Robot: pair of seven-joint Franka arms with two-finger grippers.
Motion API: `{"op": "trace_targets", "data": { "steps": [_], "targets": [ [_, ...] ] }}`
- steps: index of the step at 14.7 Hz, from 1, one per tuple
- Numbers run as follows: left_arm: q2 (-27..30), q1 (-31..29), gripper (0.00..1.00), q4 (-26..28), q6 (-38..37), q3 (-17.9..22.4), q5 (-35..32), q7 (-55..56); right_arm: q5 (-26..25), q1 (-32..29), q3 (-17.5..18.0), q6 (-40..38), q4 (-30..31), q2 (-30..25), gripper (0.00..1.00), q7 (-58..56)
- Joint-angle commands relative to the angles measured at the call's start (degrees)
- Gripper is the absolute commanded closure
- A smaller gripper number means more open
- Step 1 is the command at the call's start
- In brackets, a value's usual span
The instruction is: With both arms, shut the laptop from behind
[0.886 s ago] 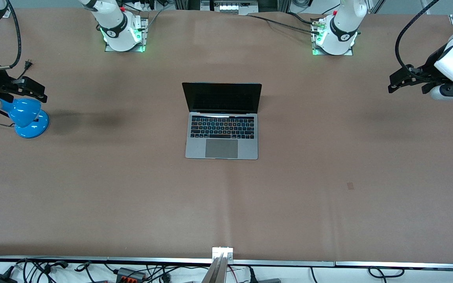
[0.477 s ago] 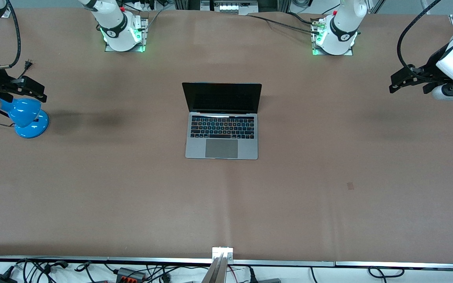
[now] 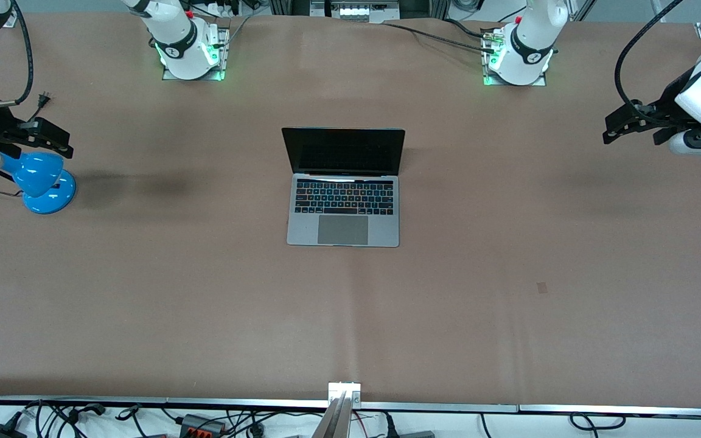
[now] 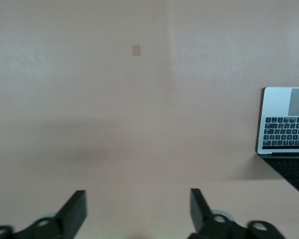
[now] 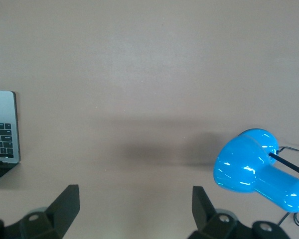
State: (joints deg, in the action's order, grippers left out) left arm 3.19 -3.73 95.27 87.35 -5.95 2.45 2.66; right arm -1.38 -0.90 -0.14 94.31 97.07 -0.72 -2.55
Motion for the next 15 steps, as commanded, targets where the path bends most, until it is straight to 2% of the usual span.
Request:
{"op": "trace_targets", "data": {
  "steps": [1, 2, 3, 4, 5, 6, 7, 11, 15],
  "targets": [
    [-0.1, -0.4, 0.83, -1.5, -2.4, -0.7, 0.7, -0.7, 0.1, -0.4, 0.4, -0.4, 1.2, -0.6, 0.00, 0.3],
    [0.0, -0.6, 0.86, -1.5, -2.7, -0.5, 0.8, -0.9, 0.1, -0.3, 0.4, -0.4, 1.2, -0.3, 0.00, 0.3],
    [0.0, -0.6, 0.85, -1.5, -3.1, -0.2, 0.7, -1.1, 0.1, -0.4, 0.4, -0.6, 1.3, -0.3, 0.08, 0.3],
    [0.0, -0.5, 0.86, -1.5, -4.3, -0.4, 0.6, -1.1, 0.1, -0.4, 0.4, -1.3, 1.4, -0.3, 0.31, 0.3],
    [-0.1, -0.5, 0.89, -1.5, -4.7, -0.5, 0.1, -1.1, 0.1, -0.3, 0.5, -1.8, 1.3, -0.3, 0.66, 0.3],
    [0.0, -0.6, 0.96, -1.5, -4.8, -0.3, -0.1, -1.1, 0.2, -0.2, 0.7, -2.1, 1.3, -0.3, 0.91, 0.3],
    [0.0, -0.5, 1.00, -1.5, -4.8, -0.2, -0.1, -1.2, 0.2, -0.2, 0.7, -2.6, 1.3, -0.3, 1.00, 0.3],
    [0.0, -0.5, 1.00, -1.5, -4.1, 0.1, 0.9, -1.1, 4.3, -0.3, 0.7, -5.4, 1.3, -0.2, 1.00, 0.4],
    [-0.3, 0.0, 1.00, -1.4, -4.0, -0.7, 0.8, 0.0, 4.9, 0.4, 0.8, -7.9, 1.6, 0.3, 1.00, -0.3]
  ]
}}
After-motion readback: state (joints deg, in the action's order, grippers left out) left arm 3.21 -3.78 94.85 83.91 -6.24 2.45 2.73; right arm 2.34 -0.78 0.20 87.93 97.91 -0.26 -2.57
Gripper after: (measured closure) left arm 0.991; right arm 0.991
